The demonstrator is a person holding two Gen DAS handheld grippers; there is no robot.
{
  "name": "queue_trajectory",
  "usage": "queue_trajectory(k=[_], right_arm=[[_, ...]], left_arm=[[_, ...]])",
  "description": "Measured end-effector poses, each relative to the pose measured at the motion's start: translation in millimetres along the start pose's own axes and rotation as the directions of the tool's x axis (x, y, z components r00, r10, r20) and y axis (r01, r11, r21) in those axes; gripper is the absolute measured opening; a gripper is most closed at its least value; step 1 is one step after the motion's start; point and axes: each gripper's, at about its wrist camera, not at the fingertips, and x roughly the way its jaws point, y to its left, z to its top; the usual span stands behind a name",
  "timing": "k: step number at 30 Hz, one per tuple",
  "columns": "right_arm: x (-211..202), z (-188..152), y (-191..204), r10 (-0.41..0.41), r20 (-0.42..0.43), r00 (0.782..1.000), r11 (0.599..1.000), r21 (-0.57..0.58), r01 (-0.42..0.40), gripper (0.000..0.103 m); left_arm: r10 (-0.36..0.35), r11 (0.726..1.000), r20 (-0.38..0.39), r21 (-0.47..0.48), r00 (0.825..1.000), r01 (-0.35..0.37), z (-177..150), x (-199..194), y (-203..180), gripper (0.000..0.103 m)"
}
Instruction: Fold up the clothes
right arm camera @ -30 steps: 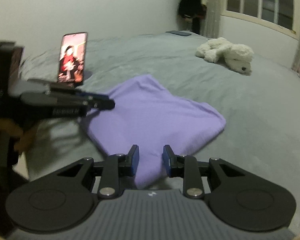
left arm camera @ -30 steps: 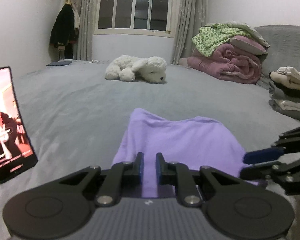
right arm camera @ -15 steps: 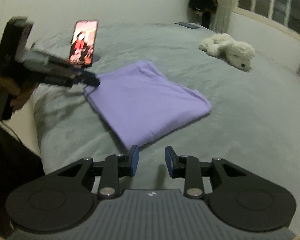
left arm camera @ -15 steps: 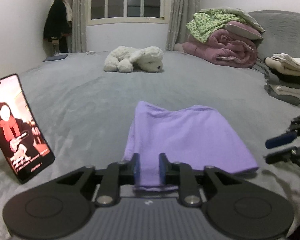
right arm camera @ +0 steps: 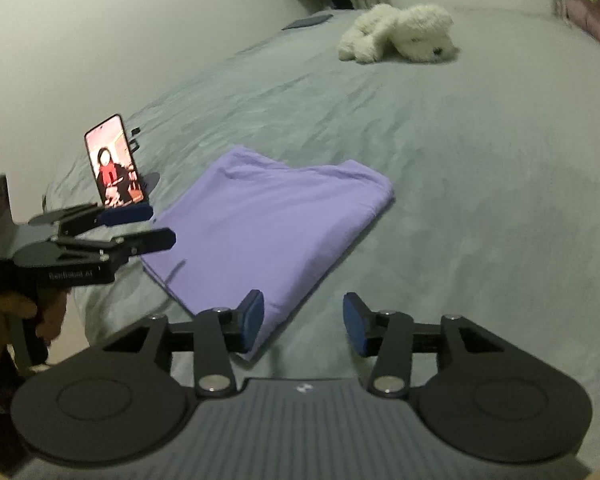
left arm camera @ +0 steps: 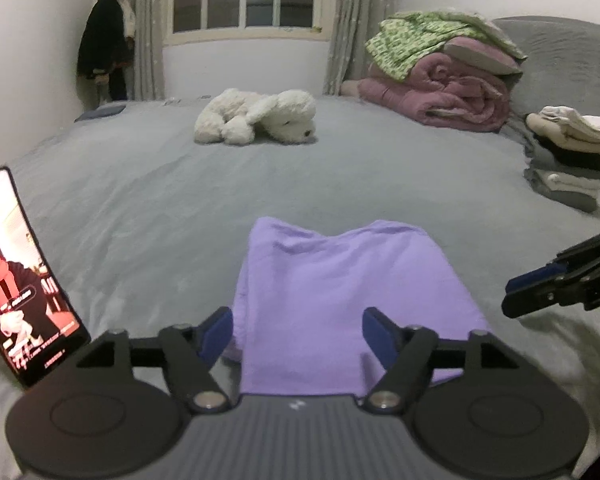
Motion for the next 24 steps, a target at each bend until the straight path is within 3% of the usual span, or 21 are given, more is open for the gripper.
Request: queue_trajectory(k=[7, 13, 16, 24], right_arm=[[13, 8, -17, 0.044, -0.031, 0.999, 0.986, 0.16, -0.039, 0.054], [21, 11, -28, 0.092, -0.034, 0.995, 0.955, 0.285, -0.078, 0.054], [26, 13, -36, 0.111, -0.02, 0.994, 0.928, 0.361, -0.097, 0.054], [42, 15, -58, 0.164, 0.072, 0.984, 0.816, 0.55, -0.176, 0.054]], left_arm=[[0.005, 0.998, -0.058, -0.065, 0.998, -0.009, 7, 14, 14, 0.077], [-0.076, 0.978, -0.092, -0.2, 0.993, 0.056, 10, 34, 35, 0.074], [-0.095, 0.962, -0.118, -0.267, 0.989, 0.061, 9, 48, 45, 0.069], [-0.15, 0.919, -0.084, -0.38, 0.985, 0.108, 14, 73, 53, 0.069]])
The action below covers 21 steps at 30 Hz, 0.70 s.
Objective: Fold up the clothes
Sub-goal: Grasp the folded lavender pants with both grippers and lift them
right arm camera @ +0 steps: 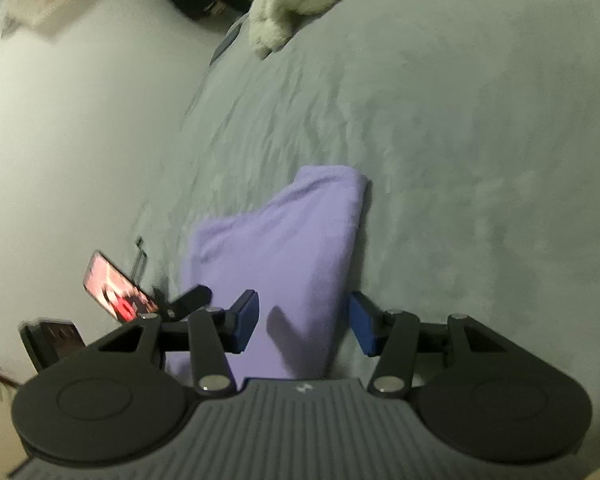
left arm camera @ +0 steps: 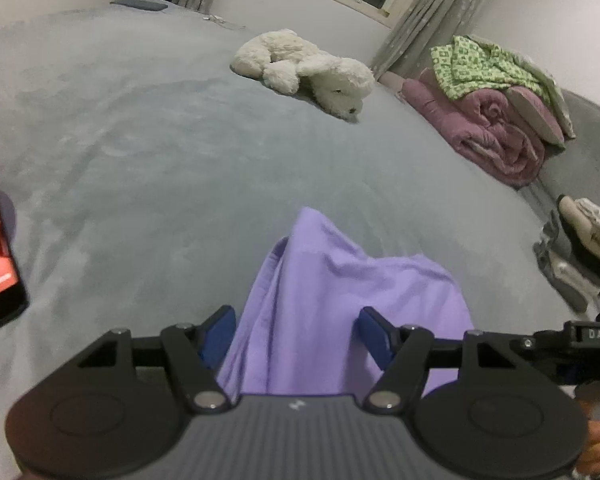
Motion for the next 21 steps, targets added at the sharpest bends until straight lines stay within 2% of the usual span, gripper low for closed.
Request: queue_trajectory(k=[7, 14, 17, 20, 21], right_arm=[[9, 7, -15, 0.074, 0.057, 0.996, 0.985, 0.154, -0.082, 0.045], [7, 3, -7, 0.059, 0.098, 0.993, 0.987, 0.144, -0.073, 0.045], [7, 0, 1, 0.038, 0.113, 0.993, 0.993, 0.111, -0.05, 0.045], [7, -4, 7, 0.017, 0.129, 0.992, 0.997, 0.071, -0.026, 0.03], [6, -5, 8, 0.012, 0.135, 0.991, 0.998, 0.058, -0.02, 0.026]], left_arm=[[-0.041, 0.992, 0.034, -0.119, 0.999, 0.045, 8, 13, 8, 0.068], [-0.014, 0.984, 0.063, -0.175, 0.998, 0.025, 7, 16, 4, 0.056], [0.027, 0.989, 0.077, -0.146, 0.997, -0.016, 4, 17, -3, 0.048], [0.072, 0.992, 0.095, -0.11, 0.993, -0.061, 2, 18, -10, 0.038], [0.073, 0.992, 0.105, -0.112, 0.992, -0.061, 1, 17, -11, 0.024]])
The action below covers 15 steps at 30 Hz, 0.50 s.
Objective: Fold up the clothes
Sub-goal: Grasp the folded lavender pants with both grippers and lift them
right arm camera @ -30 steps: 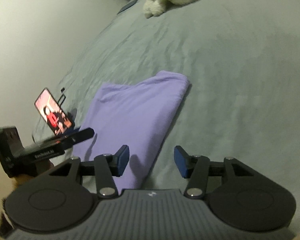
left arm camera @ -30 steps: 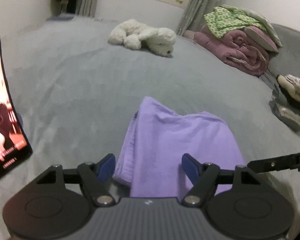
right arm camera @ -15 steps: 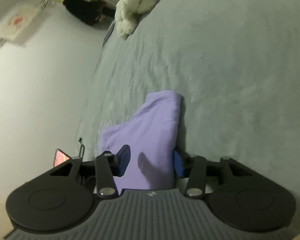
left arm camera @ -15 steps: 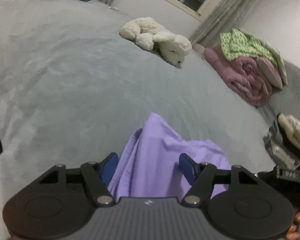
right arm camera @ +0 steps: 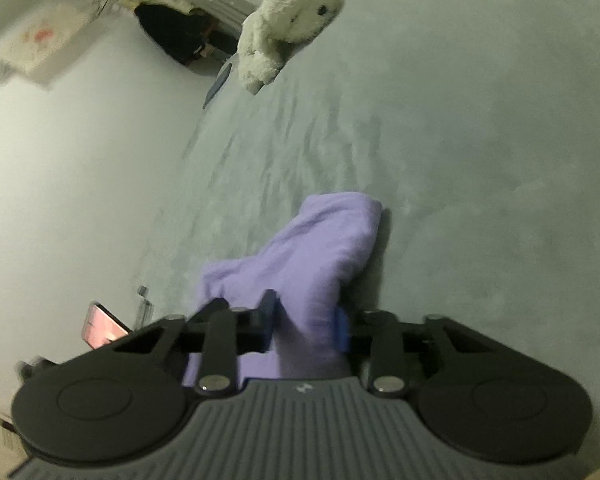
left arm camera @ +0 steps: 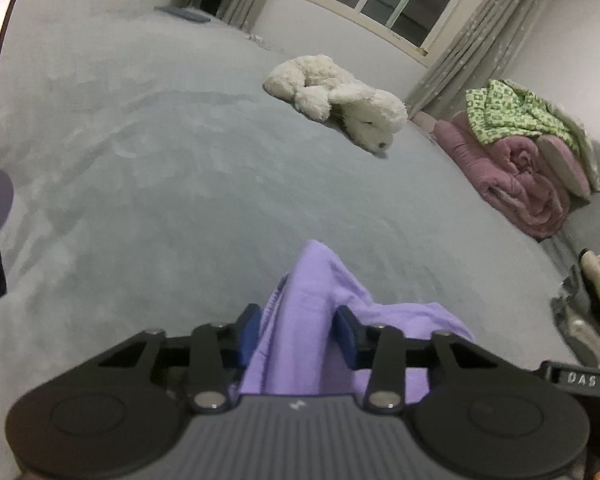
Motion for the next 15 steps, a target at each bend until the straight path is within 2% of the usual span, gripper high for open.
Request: queue_trajectory(k=[1, 7, 15], right_arm=[[-1, -1, 1, -0.004, 0.007, 1.0, 1.0, -0.014, 0.005, 0.023], [-7, -8, 10, -0.029, 0.047, 0.998, 0.995, -0.095, 0.033, 0.02], [-21, -5, 21, -0.024, 0.116, 0.993, 0.986, -0.159, 0.043, 0.019]], left_arm=[[-0.014, 1.0, 0.01, -0.019, 1.0, 0.014, 0, -1, 0, 0.018], [-0.011, 0.999, 0.072, -0.048, 0.997, 0.014, -6, -10, -2, 0.015], [-0.062, 0.996, 0.147, -0.055, 0.987, 0.07, -2, -31, -21, 0.015]])
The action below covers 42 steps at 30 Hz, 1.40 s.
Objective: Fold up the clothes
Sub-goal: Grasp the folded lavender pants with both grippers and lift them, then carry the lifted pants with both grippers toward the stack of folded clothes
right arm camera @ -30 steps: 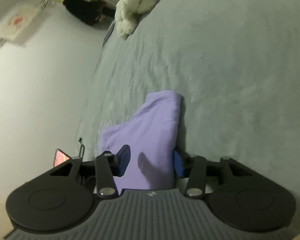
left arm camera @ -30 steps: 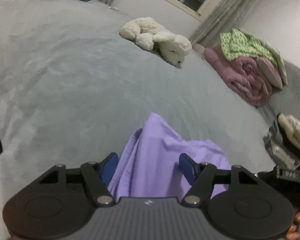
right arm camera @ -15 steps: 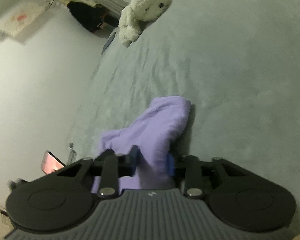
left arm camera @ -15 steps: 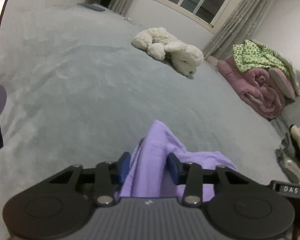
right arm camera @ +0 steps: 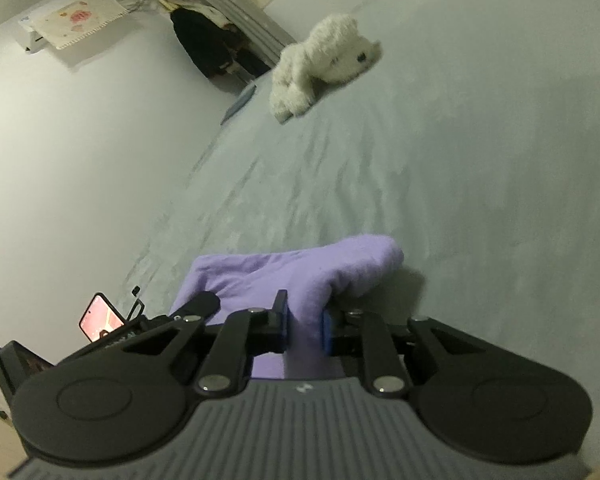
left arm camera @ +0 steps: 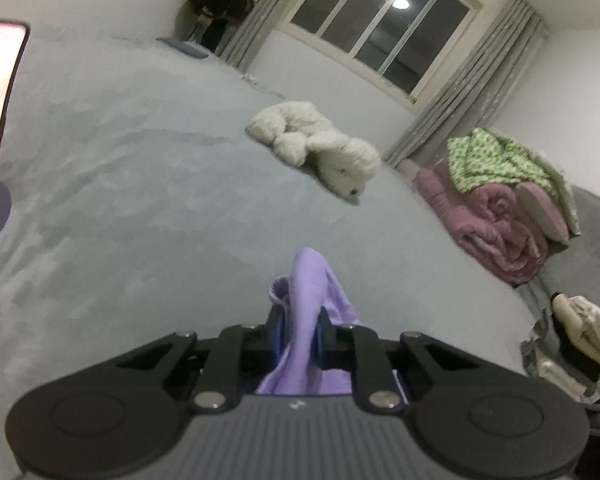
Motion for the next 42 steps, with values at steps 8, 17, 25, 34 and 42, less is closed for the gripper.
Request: queue_trajectory(k=[8, 17, 25, 34, 42], right_arm=[[-18, 14, 7, 0.014, 0.078, 0.997, 0.999, -0.035, -0.011, 0.019], [-36, 29, 6, 0.023, 0.141, 0.99, 0.999, -0.046, -0.017, 0.019], [-46, 35, 2, 0.031, 0.162, 0.986, 0.999, -0.039, -0.025, 0.019], [-63, 44, 0, 0.045, 0.195, 0.98, 0.998, -0.052, -0.035, 0.019], [-82, 53, -5, 0.054, 0.229, 0.972, 0.997, -0.069, -0.039, 0.019]], left_arm=[[-0.048, 0.999, 0.063, 0.006, 0.997, 0.048, 2, -9, -25, 0.015], [-0.091, 0.996, 0.085, 0.015, 0.992, 0.09, 2, -9, -52, 0.014], [-0.102, 0.994, 0.099, 0.035, 0.99, 0.099, 0, -12, -67, 0.014], [-0.12, 0.992, 0.12, 0.053, 0.986, 0.114, 0, -18, -85, 0.014], [-0.144, 0.988, 0.12, 0.077, 0.982, 0.135, -2, -20, -110, 0.014]])
